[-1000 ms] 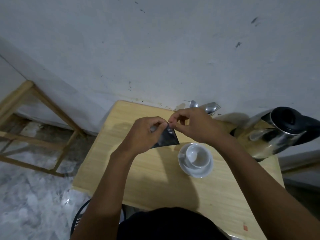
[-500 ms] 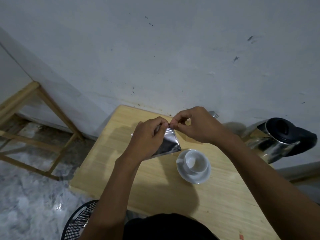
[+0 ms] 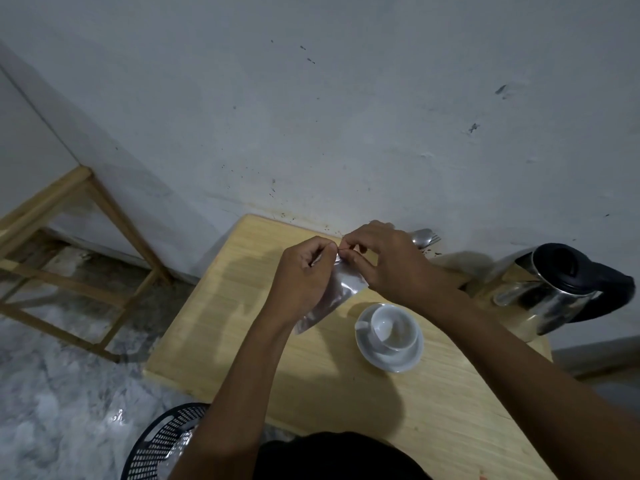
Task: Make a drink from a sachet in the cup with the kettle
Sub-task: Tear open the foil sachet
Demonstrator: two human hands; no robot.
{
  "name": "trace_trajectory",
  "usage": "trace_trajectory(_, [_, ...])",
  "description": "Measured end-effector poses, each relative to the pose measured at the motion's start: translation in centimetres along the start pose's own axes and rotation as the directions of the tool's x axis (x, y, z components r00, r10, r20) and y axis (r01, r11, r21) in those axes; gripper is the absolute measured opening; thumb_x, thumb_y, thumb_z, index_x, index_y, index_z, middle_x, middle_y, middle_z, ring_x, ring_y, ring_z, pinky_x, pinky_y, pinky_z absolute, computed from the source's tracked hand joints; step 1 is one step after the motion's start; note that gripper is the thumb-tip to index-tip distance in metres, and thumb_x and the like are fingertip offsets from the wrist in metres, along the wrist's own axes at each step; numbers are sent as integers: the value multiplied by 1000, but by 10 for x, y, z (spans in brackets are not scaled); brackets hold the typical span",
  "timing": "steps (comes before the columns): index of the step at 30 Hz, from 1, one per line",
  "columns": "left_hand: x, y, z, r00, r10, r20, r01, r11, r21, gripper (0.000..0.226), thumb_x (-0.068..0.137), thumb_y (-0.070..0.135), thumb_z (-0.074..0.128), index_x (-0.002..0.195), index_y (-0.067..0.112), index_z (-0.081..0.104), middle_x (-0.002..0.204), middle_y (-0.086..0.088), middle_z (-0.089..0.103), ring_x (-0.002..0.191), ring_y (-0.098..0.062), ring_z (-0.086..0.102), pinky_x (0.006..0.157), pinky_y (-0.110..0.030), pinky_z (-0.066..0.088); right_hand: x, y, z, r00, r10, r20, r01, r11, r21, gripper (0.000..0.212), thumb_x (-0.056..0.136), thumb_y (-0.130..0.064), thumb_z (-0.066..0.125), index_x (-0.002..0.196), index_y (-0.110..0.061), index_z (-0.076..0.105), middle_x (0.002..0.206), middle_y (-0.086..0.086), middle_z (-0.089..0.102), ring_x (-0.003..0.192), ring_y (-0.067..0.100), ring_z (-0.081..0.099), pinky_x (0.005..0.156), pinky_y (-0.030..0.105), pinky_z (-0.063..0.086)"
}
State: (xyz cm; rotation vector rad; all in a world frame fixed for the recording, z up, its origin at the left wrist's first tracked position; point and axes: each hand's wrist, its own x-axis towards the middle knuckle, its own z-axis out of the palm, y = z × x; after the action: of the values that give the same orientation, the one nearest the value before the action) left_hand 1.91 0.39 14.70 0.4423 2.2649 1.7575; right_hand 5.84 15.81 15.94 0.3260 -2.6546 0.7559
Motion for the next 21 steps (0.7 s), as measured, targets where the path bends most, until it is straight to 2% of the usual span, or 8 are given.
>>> trace_trajectory(3, [-1, -1, 1, 999, -45, 0, 45, 994, -98, 24, 94, 17, 48, 81, 12, 69, 83, -11, 71, 72, -7, 63, 64, -14, 48, -2, -4, 2, 986, -163, -27, 158, 978, -138, 19, 92, -15, 55, 91, -4, 70, 82, 5, 68, 79, 16, 51, 76, 21, 35])
trace_trajectory(5, [-2, 0, 2, 999, -43, 7, 44, 993, -109, 24, 95, 18, 48, 84, 11, 69, 85, -11, 72, 72, -5, 63, 64, -14, 49, -4, -1, 3, 976, -216, -21, 208, 958, -195, 18, 93, -14, 55, 93, -4, 69, 85, 7, 68, 80, 19, 53, 76, 26, 38])
trace_trajectory(7, [-2, 0, 2, 999, -27, 19, 28, 997, -77, 25, 96, 21, 47, 86, 14, 69, 83, -6, 72, 73, -3, 63, 65, -13, 48, -4, 3, -1, 991, -135, -15, 132, 982, -135, 14, 92, -18, 59, 93, -9, 70, 84, -1, 68, 79, 11, 53, 76, 25, 40])
trace_trajectory(10, [-3, -2, 1, 999, 6, 34, -5, 999, -38, 25, 97, 25, 46, 88, 17, 68, 82, -1, 70, 72, -1, 61, 64, -11, 46, 0, 3, -12, 993, 79, 89, -85, 994, 68, 5, 87, -23, 72, 91, -20, 72, 79, -22, 62, 74, -2, 55, 73, 14, 40])
trace_trajectory(12, [-3, -2, 0, 999, 36, 36, -35, 999, -27, 25, 97, 24, 46, 88, 16, 67, 83, -5, 70, 73, -4, 60, 64, -13, 45, 4, 2, -19, 976, 153, 152, -176, 973, 152, 6, 84, -25, 75, 89, -22, 73, 79, -16, 68, 74, 4, 59, 72, 12, 43])
trace_trajectory(15, [-1, -1, 1, 996, 74, 46, -74, 997, -9, 23, 97, 23, 46, 86, 20, 67, 81, -4, 68, 74, -6, 59, 65, -14, 45, 9, 5, -26, 968, 165, 191, -194, 970, 147, 7, 84, -26, 75, 88, -20, 76, 79, -5, 73, 74, 11, 61, 71, 20, 47])
trace_trajectory(17, [1, -1, 1, 995, 84, 56, -84, 996, -11, 24, 97, 21, 47, 81, 25, 65, 75, 5, 66, 72, 0, 59, 64, -9, 45, 10, 7, -25, 972, 118, 203, -136, 987, 79, 8, 86, -25, 72, 89, -18, 76, 79, -2, 72, 70, 12, 60, 71, 26, 48])
trace_trajectory(21, [9, -1, -2, 997, 61, 57, -59, 998, -33, 28, 97, 18, 46, 77, 27, 64, 73, 11, 65, 67, 7, 58, 62, -5, 43, 9, 2, -11, 975, -189, 116, 204, 969, -138, 8, 87, -10, 65, 89, -7, 72, 81, 5, 71, 73, 22, 60, 71, 36, 48])
